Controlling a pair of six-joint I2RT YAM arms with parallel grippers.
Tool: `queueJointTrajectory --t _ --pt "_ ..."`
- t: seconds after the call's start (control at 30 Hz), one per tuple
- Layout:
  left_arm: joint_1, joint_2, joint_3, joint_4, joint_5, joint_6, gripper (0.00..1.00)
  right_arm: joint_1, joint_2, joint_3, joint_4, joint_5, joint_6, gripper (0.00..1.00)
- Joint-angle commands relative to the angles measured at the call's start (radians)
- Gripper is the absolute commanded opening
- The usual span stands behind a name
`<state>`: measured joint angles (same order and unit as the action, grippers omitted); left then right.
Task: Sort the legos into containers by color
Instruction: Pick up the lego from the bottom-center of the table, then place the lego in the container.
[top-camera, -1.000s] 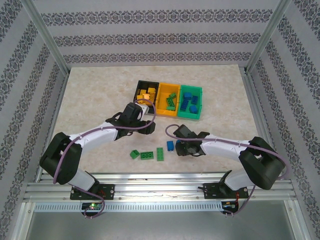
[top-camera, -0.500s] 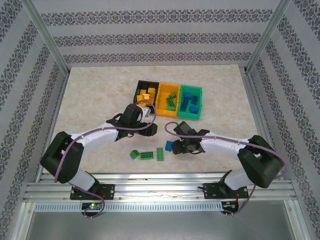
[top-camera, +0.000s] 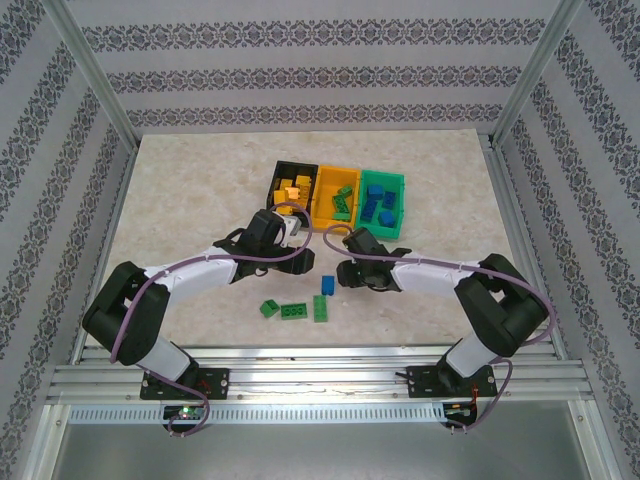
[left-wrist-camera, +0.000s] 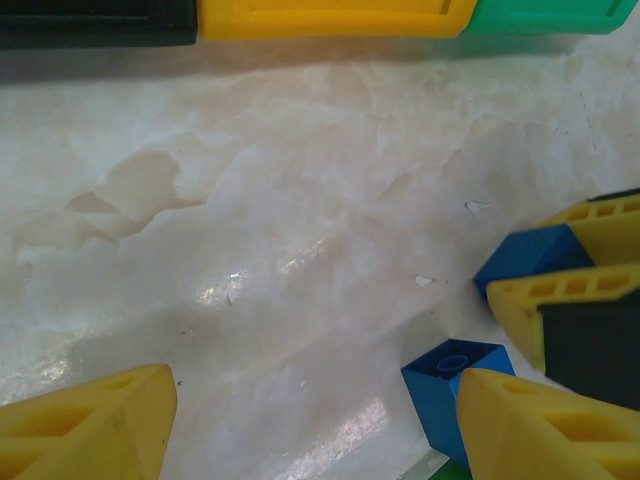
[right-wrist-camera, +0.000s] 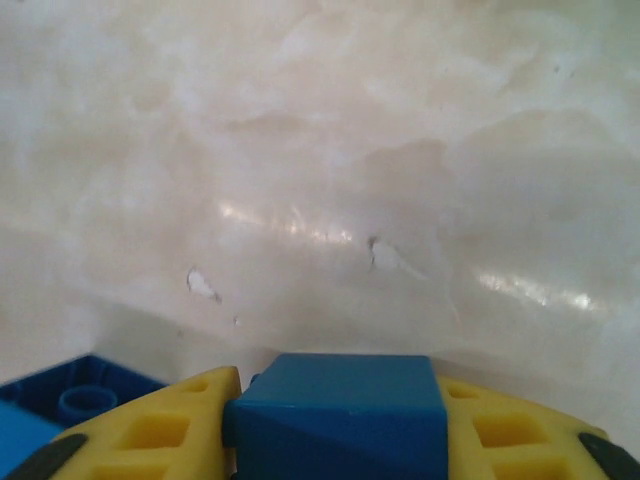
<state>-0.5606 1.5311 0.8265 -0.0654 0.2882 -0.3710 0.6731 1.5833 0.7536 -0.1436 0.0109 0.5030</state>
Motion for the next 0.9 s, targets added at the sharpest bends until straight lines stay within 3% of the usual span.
queueJointTrajectory --t 0.0,0.1,0.33,0.43,0.47,0.6,0.87 --pt "0.013 0.01 -0.012 0.026 0.032 -0.013 0.74 -0.007 0.015 0.028 0.009 -0.007 -0.014 0.31" --pt "0.012 0.011 -0.013 0.034 0.063 -0.014 0.75 -0.037 -0.024 0.047 -0.015 -0.007 -0.036 0.3" --pt "-0.027 0.053 -0.003 0.07 0.156 -0.041 0.77 -0.239 -0.117 0.144 -0.023 -0.027 -0.098 0.3" --pt "-0.068 0.073 0.028 0.029 0.147 -0.023 0.83 -0.306 -0.096 0.211 -0.013 -0.004 -0.122 0.31" --pt "-0.082 0.08 0.038 0.017 0.137 -0.016 0.83 -0.321 -0.079 0.234 -0.007 0.0 -0.128 0.33" --pt "-0.121 0.106 0.074 -0.035 0.117 -0.003 0.83 -0.37 0.038 0.362 -0.049 -0.027 -0.155 0.6" --pt "-0.156 0.174 0.139 -0.102 0.109 -0.005 0.76 -0.359 0.013 0.266 0.016 -0.082 -0.145 0.64"
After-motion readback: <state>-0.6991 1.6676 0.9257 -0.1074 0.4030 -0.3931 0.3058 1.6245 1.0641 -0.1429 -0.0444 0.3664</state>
